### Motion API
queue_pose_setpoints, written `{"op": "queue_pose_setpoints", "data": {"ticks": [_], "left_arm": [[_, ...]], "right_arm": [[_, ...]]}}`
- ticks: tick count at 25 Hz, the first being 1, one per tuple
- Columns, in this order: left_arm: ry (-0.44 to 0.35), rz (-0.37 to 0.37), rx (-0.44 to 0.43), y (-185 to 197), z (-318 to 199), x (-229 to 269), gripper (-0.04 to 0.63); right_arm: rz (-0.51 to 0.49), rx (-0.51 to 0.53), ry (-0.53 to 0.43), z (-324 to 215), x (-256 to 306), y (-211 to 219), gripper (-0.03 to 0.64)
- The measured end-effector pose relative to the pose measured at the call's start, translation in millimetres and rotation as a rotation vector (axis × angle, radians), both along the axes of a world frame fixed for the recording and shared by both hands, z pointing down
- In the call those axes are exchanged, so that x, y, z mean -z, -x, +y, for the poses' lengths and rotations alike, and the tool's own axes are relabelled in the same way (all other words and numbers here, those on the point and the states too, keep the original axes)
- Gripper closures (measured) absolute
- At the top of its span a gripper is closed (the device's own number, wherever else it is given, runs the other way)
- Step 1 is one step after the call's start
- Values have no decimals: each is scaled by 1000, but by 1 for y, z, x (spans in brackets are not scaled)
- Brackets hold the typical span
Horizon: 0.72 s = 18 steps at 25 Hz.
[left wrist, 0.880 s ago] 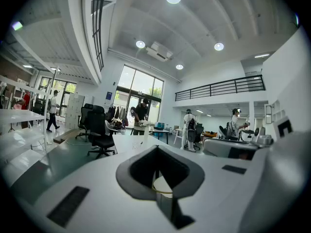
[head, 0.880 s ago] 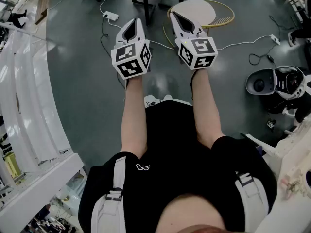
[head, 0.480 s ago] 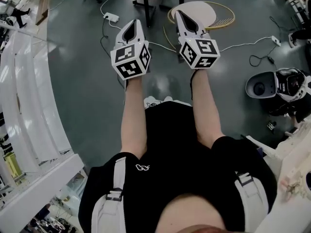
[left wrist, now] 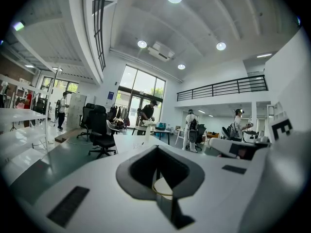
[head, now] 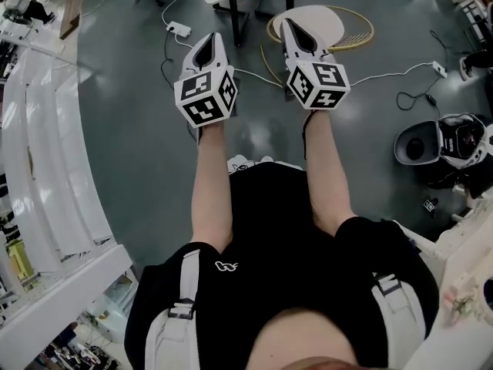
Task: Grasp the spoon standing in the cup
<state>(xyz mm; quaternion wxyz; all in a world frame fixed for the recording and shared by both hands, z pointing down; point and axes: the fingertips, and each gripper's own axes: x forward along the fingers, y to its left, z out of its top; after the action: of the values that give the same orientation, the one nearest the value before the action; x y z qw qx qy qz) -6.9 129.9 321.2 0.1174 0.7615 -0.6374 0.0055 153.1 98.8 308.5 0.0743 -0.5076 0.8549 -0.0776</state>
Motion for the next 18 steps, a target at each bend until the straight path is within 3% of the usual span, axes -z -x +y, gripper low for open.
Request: {"op": "queue_pose_setpoints", "data": {"ticks": [11,18], "left_arm": [[-46,-11,-5,-18,-10,18,581],[-83,-6,34,6,-14,45,581]], "right_arm": [[-47,-20,-35,-12,14,-28,611],[-60,-14,-64,-14,33,-22,611]]}}
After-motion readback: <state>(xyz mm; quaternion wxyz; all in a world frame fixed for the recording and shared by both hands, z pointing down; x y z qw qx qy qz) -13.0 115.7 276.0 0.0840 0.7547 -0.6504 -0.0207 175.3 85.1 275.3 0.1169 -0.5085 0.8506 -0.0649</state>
